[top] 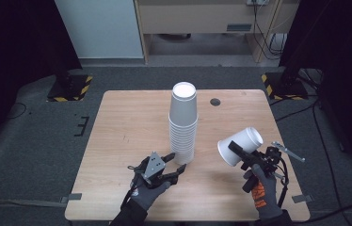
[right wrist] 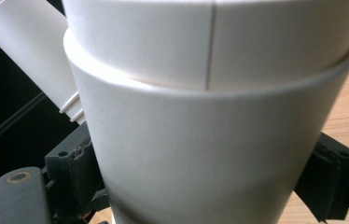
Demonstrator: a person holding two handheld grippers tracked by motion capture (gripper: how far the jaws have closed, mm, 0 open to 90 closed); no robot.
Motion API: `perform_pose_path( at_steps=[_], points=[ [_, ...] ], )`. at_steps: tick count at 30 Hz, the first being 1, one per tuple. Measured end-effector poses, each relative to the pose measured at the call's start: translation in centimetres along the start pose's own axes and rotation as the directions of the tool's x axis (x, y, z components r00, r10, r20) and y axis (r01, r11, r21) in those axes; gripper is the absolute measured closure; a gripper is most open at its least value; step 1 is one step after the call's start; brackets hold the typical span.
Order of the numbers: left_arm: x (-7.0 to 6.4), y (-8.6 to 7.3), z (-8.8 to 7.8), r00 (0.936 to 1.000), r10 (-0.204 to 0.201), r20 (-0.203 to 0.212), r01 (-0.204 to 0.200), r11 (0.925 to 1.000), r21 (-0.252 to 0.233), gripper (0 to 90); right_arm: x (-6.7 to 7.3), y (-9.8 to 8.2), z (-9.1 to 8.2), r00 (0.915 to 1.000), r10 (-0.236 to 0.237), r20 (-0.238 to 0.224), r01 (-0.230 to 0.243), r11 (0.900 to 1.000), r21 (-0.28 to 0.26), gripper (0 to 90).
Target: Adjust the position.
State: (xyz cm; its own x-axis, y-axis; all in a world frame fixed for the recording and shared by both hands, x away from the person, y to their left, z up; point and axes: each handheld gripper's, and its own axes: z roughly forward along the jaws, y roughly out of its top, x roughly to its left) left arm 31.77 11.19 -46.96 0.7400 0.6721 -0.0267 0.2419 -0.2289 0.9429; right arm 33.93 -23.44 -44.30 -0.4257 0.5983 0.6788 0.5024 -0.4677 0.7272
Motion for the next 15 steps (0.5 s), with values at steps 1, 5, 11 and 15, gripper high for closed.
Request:
perform_pose_path(
  at_steps=[1,5,11,15],
  points=[
    [-0.1,0.0,0.2,1.0,0.0,0.003,0.0,1.0,-0.001,41.2,0.0,0.0,-0.1,1.0,0.004,-0.004,-0.004,1.0,-0.003,15.0],
    [-0.6,0.2,0.9,0.9999,0.009,0.014,-0.009,1.0,-0.001,41.1,0.0,0.1,-0.3,0.9999,0.007,-0.007,-0.007,1.0,-0.004,15.0],
    [-1.1,0.6,1.5,0.9995,0.018,0.028,-0.017,0.9997,-0.02,41.3,0.1,0.0,-0.4,0.9998,0.015,-0.009,-0.015,1.0,-0.002,15.0],
    [-1.6,1.0,2.2,0.9985,0.03,0.045,-0.029,0.9991,-0.03,41.7,0.2,0.0,-0.4,0.9998,0.015,-0.014,-0.016,1.0,-0.006,15.0]
  ],
)
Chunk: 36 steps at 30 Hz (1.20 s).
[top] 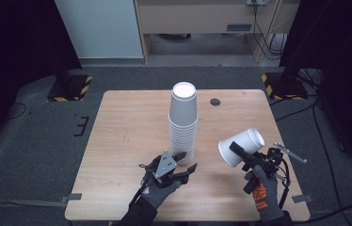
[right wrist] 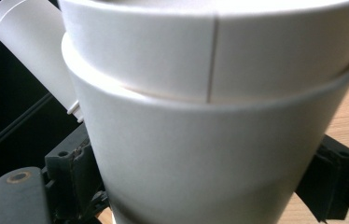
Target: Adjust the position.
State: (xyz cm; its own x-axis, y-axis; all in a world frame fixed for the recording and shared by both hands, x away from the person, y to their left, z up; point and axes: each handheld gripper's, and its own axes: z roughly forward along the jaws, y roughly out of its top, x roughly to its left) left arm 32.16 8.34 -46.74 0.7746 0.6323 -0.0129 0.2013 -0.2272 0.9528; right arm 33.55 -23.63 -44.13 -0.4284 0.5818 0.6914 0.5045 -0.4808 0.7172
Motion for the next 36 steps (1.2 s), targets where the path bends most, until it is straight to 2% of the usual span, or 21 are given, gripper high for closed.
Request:
perform_pose_path(
  at_steps=[13,19,31,36],
  points=[
    [-1.0,1.2,2.5,0.9991,0.026,0.034,-0.025,0.9993,-0.028,42.3,-0.1,-0.1,0.0,1.0,0.009,-0.002,-0.009,1.0,0.005,15.1],
    [-1.3,1.6,3.8,0.9985,0.013,0.053,-0.01,0.9982,-0.059,42.5,-0.1,-0.1,0.1,0.9999,0.008,-0.012,-0.008,1.0,0.008,15.2],
    [-0.7,1.7,5.6,0.9987,0.0,0.05,0.004,0.9961,-0.088,43.8,-0.1,-0.3,0.3,0.9996,0.021,-0.019,-0.021,1.0,0.024,15.1],
    [-0.7,1.7,6.4,0.9987,0.009,0.051,-0.004,0.9952,-0.098,44.2,-0.2,-0.4,0.5,0.9996,0.021,-0.02,-0.02,0.999,0.033,15.1]
  ],
)
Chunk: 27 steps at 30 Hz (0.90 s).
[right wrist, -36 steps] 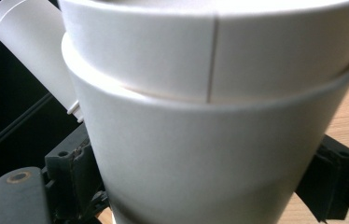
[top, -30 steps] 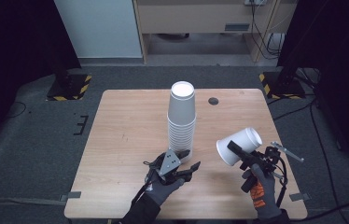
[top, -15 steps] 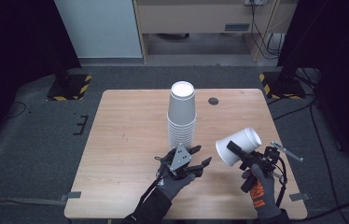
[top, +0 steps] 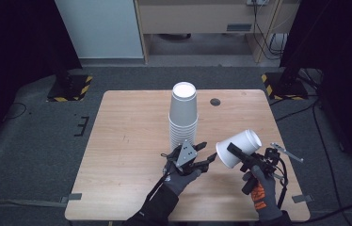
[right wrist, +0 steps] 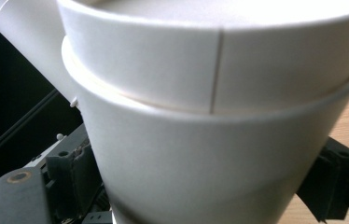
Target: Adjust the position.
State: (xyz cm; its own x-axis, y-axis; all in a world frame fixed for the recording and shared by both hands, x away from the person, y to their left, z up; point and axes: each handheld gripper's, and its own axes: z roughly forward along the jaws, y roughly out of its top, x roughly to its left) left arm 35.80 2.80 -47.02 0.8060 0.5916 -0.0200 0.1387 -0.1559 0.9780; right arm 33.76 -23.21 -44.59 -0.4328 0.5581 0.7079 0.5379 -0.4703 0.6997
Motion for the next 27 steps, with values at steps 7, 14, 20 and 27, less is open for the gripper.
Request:
perform_pose_path(
  at_steps=[7,14,20,27],
  points=[
    [-0.1,0.3,0.7,1.0,0.008,0.001,-0.008,0.9999,-0.014,45.0,0.0,-0.1,0.1,1.0,-0.001,-0.009,0.001,1.0,0.005,15.1],
    [-0.6,0.5,1.6,0.9998,0.016,0.01,-0.015,0.9993,-0.033,45.6,0.1,-0.2,0.3,0.9999,0.002,-0.016,-0.001,1.0,0.012,15.1],
    [-0.7,0.7,2.1,0.9997,0.02,0.017,-0.019,0.9983,-0.055,45.6,0.1,-0.3,0.3,0.9996,0.009,-0.027,-0.009,1.0,0.019,15.1],
    [-0.9,0.8,2.3,0.9993,0.025,0.027,-0.023,0.9968,-0.076,47.0,0.1,-0.4,0.5,0.9994,0.015,-0.031,-0.014,0.999,0.034,15.1]
  ],
)
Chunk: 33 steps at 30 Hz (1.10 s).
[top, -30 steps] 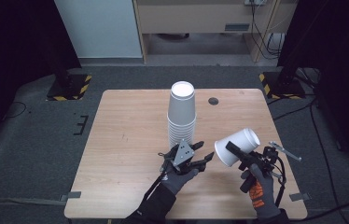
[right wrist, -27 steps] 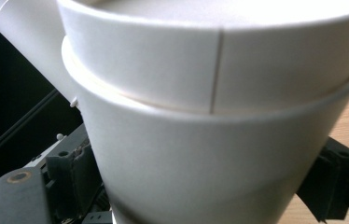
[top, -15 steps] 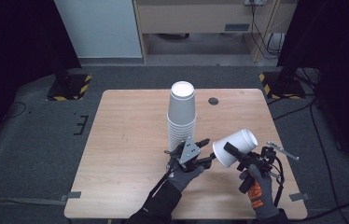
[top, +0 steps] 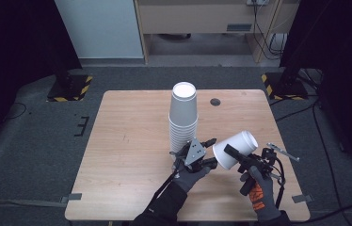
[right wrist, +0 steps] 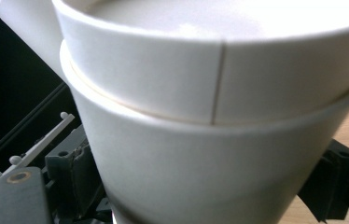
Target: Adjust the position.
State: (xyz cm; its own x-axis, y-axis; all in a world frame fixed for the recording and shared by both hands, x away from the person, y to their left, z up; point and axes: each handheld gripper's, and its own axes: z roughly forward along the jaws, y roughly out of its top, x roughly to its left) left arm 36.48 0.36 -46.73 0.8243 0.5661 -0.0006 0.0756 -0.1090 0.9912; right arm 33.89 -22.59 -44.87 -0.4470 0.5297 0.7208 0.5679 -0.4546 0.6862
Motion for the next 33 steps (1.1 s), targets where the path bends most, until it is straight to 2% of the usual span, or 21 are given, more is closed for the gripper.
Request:
perform_pose_path(
  at_steps=[4,8,13,22,24,28,33],
  points=[
    [-0.16,0.02,0.12,0.9999,-0.008,0.014,0.008,0.9998,-0.017,47.2,0.03,-0.15,0.17,1.0,0.0,0.0,0.0,1.0,0.01,15.1],
    [-0.19,0.0,0.2,0.9999,0.0,0.016,0.001,0.9998,-0.018,48.5,-0.03,-0.22,0.24,1.0,-0.001,0.003,0.001,1.0,0.014,15.1],
    [-0.18,-0.08,0.2,0.9999,0.007,0.011,-0.007,0.9999,-0.008,52.7,-0.23,-0.27,0.21,0.9998,0.02,0.008,-0.02,1.0,0.016,15.1],
    [-0.21,-0.6,0.14,0.9987,0.043,-0.027,-0.043,0.999,0.009,60.9,-0.3,-0.43,0.45,0.9991,0.041,-0.011,-0.041,0.999,0.033,15.0],
    [-0.14,-0.71,0.24,0.9984,0.045,-0.036,-0.045,0.999,0.004,61.0,-0.24,-0.55,0.57,0.9997,0.024,-0.001,-0.024,0.999,0.04,15.0],
    [-0.03,-0.71,0.22,0.9973,0.053,-0.051,-0.053,0.9986,0.008,65.3,-0.31,-0.64,0.62,0.9991,0.042,-0.003,-0.042,0.998,0.05,15.0],
    [0.02,-0.77,0.16,0.9962,0.06,-0.064,-0.059,0.9981,0.019,71.8,-0.33,-0.71,0.72,0.9992,0.04,-0.002,-0.04,0.998,0.053,14.8]
  ],
)
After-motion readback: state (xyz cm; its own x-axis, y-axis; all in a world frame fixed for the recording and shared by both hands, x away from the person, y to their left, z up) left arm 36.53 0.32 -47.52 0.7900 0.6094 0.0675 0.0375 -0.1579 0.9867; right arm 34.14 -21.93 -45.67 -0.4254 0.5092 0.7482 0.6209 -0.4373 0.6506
